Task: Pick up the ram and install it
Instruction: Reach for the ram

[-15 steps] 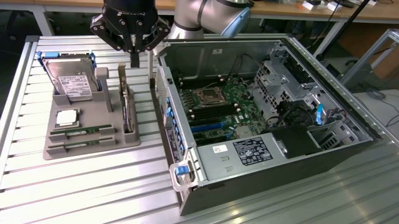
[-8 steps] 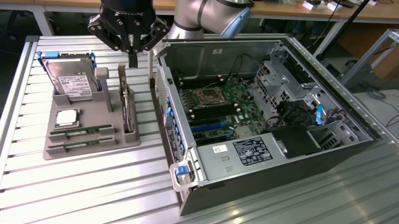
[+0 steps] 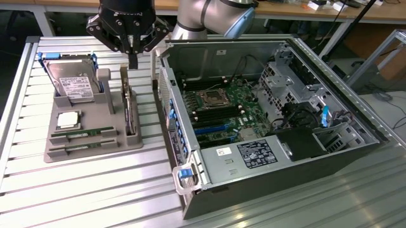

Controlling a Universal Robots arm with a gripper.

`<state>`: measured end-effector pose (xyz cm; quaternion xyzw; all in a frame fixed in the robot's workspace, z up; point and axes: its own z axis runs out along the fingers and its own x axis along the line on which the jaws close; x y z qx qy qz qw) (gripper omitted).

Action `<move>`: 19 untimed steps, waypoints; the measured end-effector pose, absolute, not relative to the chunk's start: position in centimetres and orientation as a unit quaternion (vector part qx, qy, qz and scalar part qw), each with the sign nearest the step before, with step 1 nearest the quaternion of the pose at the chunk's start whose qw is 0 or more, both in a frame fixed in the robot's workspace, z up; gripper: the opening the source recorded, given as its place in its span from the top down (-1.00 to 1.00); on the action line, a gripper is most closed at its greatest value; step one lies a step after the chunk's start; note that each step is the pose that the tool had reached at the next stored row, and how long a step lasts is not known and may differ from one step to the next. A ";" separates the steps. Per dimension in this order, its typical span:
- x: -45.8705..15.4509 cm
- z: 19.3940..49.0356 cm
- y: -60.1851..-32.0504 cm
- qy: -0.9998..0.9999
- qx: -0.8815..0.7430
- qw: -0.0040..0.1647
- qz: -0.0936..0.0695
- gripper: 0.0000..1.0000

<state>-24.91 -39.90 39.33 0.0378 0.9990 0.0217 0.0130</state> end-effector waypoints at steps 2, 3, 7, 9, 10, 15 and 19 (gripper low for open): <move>-25.0 39.3 -39.9 0.999 0.038 0.013 0.022 0.80; -25.1 39.3 -39.9 0.999 0.038 0.013 0.022 0.80; -25.5 39.3 -39.9 0.999 0.038 0.013 0.022 0.80; -25.6 39.3 -39.9 0.999 0.038 0.013 0.022 0.80; -25.6 39.3 -39.9 0.999 0.038 0.013 0.022 0.80; -25.9 39.3 -39.9 0.999 0.038 0.013 0.022 0.80; -26.2 39.3 -39.9 0.999 0.038 0.013 0.022 0.80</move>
